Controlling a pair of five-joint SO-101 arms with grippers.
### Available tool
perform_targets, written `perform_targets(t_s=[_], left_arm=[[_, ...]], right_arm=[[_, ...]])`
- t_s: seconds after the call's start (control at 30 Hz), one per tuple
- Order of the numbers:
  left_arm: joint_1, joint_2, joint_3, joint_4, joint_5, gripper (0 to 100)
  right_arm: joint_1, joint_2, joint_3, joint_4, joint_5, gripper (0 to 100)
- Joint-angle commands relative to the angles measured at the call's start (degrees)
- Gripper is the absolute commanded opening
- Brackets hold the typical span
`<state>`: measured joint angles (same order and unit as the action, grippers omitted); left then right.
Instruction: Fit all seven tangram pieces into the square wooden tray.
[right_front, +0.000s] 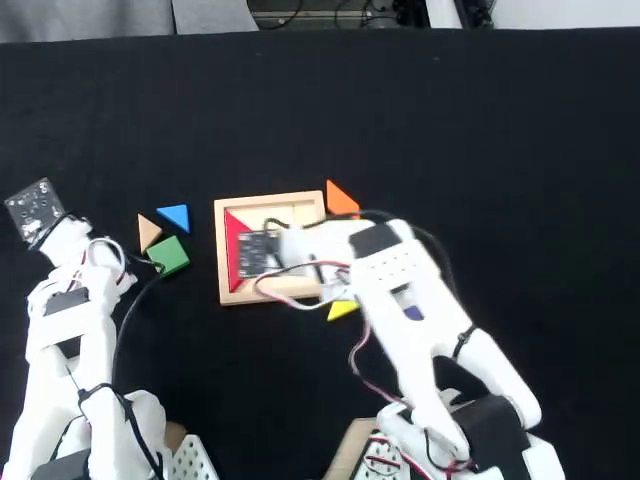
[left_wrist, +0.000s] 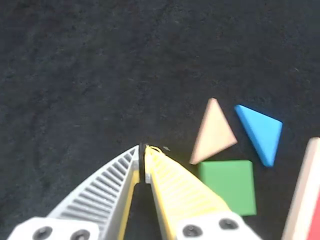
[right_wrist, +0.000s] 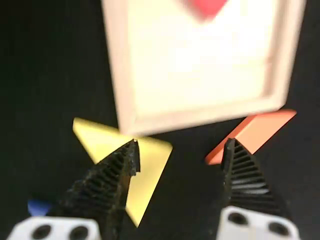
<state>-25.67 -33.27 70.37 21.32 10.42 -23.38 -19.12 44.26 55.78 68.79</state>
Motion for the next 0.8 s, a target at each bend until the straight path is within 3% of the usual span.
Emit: perform_targets(t_s=[0.0, 0.13, 0.37, 0.63, 0.77], left_arm=[[4.3, -0.2, -3.0, -0.6, -0.4, 3], [3.8, -0.1, -2.7, -0.7, -0.4, 3], [3.0, -0.6, -2.2, -0.9, -0.4, 3], [3.0, -0.3, -2.4, -0.9, -0.4, 3], [3.0, -0.3, -2.4, -1.0, -0.4, 3]], right_arm=[[-6.3, 1.1, -8.0, -0.1, -6.9, 26.8], [-5.2, 5.4, -12.0, 3.8, -6.5, 26.9], [2.1, 6.5, -13.8, 20.1, 8.0, 27.2], [6.1, 6.4, -4.2, 8.8, 11.4, 27.3], [7.6, 6.4, -0.7, 8.3, 16.0, 27.6]])
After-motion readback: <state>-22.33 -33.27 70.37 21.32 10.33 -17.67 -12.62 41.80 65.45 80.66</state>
